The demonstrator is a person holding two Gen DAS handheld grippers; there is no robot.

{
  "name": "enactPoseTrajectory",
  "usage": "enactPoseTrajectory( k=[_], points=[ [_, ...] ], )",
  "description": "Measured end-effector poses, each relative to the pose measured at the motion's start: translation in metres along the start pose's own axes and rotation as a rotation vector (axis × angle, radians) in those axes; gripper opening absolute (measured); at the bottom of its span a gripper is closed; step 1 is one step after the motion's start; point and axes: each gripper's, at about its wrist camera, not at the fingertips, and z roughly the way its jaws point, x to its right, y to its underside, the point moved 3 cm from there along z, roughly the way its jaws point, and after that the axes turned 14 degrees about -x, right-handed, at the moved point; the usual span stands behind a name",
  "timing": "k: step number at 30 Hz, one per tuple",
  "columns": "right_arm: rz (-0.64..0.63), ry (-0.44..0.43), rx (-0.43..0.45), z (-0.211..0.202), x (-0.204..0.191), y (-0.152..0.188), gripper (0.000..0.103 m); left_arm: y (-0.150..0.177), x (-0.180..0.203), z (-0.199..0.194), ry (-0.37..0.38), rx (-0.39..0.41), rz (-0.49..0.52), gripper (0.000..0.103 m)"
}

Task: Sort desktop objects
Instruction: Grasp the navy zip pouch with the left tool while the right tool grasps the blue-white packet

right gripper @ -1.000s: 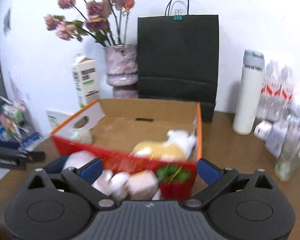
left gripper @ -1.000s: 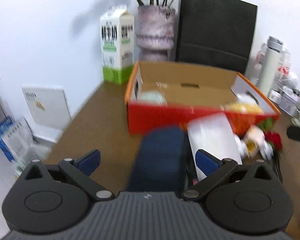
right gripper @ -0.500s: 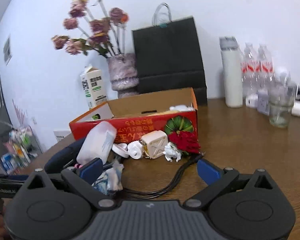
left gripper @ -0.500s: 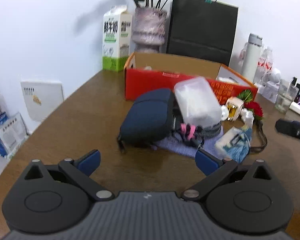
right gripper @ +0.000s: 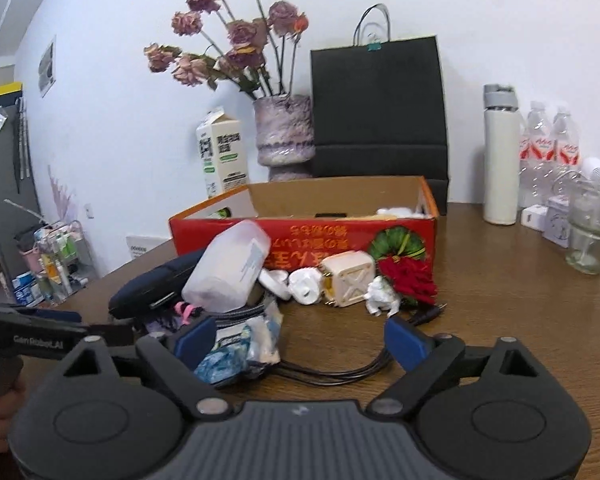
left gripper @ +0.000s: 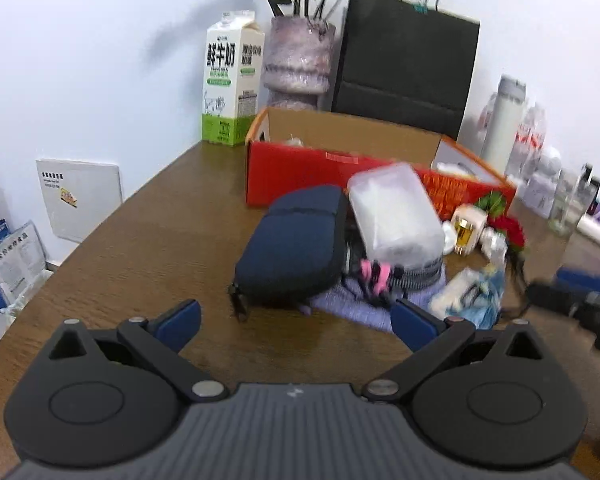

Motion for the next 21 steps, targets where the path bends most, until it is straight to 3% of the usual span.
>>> enactPoseTrajectory(
  k=[3,5,7,11,14,17,21],
  points=[
    [-0.016,-0.073,-0.048,0.01,-0.007,0.0,0.07,-0.02,-0.006,0.0,0.038,0.006,-0.038,0.103],
    [-0.038,-0.105,-0.083,0.02,-0.015,-0.004,0.064,-0.039,-0.009,0.009,0.021,-0.017,-0.058,0.103],
    [-0.049,-0.114,-0.1,0.032,-0.021,-0.009,0.06,-0.055,-0.007,0.018,0.027,-0.021,-0.029,0.103],
    [-0.025,-0.112,-0.158,0.054,-0.024,-0.017,0.026,-0.072,0.004,0.049,0.011,-0.086,0.043,0.103],
    [-0.013,-0.116,-0.156,0.054,-0.022,-0.016,0.022,-0.07,0.003,0.066,0.004,-0.122,0.057,0.095],
    [-0.007,-0.112,-0.142,0.051,-0.021,-0.014,0.019,-0.063,-0.005,0.075,0.045,-0.158,0.033,0.071],
    [-0.017,-0.088,-0.104,0.044,-0.021,-0.016,0.018,-0.059,-0.011,0.068,0.073,-0.138,-0.003,0.067]
  ],
)
